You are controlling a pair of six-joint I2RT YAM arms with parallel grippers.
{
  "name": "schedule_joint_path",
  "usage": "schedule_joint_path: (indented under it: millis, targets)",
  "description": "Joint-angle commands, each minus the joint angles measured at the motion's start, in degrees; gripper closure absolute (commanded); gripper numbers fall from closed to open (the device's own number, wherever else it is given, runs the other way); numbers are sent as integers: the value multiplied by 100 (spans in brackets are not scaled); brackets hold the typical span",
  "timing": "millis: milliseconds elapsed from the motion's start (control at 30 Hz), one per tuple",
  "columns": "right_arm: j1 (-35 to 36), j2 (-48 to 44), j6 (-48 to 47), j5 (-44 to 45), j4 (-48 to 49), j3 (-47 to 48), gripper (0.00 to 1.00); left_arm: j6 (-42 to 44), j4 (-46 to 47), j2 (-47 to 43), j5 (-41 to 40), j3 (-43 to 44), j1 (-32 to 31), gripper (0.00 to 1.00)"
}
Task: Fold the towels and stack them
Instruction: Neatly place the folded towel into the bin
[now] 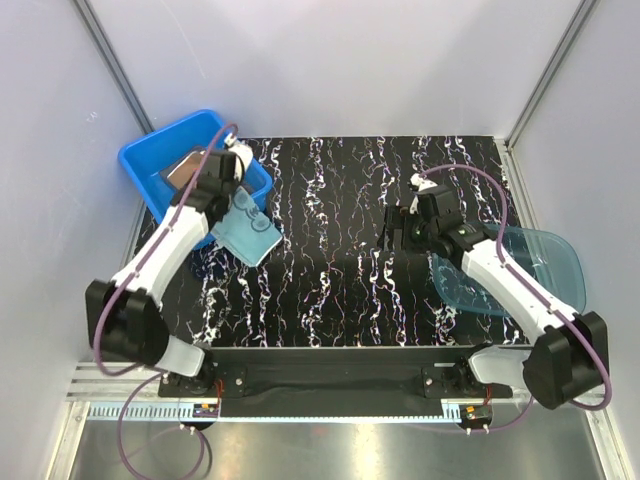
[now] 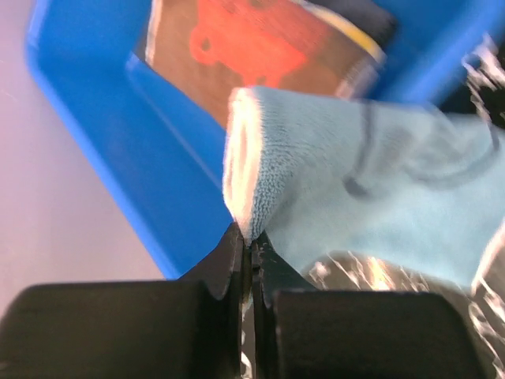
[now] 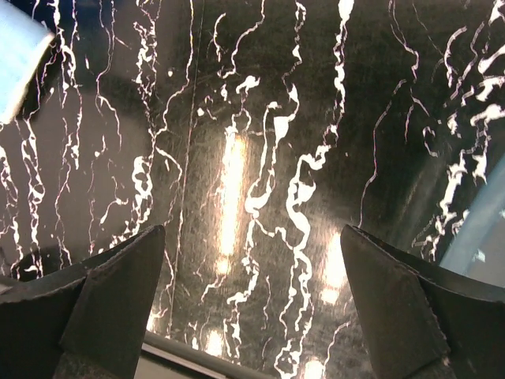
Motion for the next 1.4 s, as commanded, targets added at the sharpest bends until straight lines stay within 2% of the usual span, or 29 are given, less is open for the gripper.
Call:
schedule_joint_path:
  millis: [0, 233, 400, 567, 733, 767, 800, 833, 867, 900, 967, 1067, 1167, 1200, 1267, 1367]
  targets:
    - [31, 264, -187, -34, 400, 415, 0, 559, 663, 655, 227, 811, 480, 100]
    - [31, 1054, -476, 88, 532, 888, 0, 929, 1033, 1930, 569, 2076, 1272, 100]
    - [-65, 1538, -644, 853, 541, 1477, 0, 1008, 1533, 2484, 860, 2456, 1633, 100]
    - [-180, 1899, -670, 907, 594, 2067, 0, 1210, 1991, 3344, 895, 2895, 2028, 100]
    - [-198, 2171, -705, 757, 699, 2357, 0, 1140, 2000, 4364, 1184, 4010, 2345, 100]
    - [-198, 2216, -714, 800, 717, 2392, 0, 1131, 1939, 4783, 1203, 4238, 2389, 100]
    - [-198, 2259, -740, 810, 752, 2445, 0, 1113, 1791, 4970, 1211, 4719, 2407, 100]
    - [-198, 2382, -732, 827, 778, 2471, 0, 1122, 1676, 5189, 1055, 4967, 2398, 98]
    - [-206, 2453, -740, 827, 778, 2515, 0, 1087, 1570, 5427, 905, 5196, 2372, 79]
    - [-206, 2523, -732, 827, 744, 2603, 0, 896, 1465, 5481, 669, 5494, 2346, 66]
    - [-215, 2690, -714, 819, 665, 2673, 0, 815, 1446, 5412, 237, 5524, 2258, 27]
    - [-215, 2674, -627, 678, 576, 2648, 0, 657, 1596, 4929, -220, 5278, 2074, 15]
    - [-206, 2463, -530, 450, 541, 2490, 0, 402, 1289, 4489, -546, 5374, 1732, 4]
    - [-215, 2401, -460, 423, 541, 2420, 0, 45, 905, 4393, -581, 5487, 1704, 1]
    - [-206, 2173, -398, 423, 497, 2331, 0, -309, 194, 4041, -380, 5559, 1241, 1]
    - [-206, 1839, -363, 511, 208, 2331, 0, -1240, -433, 3165, 751, 5262, 783, 1]
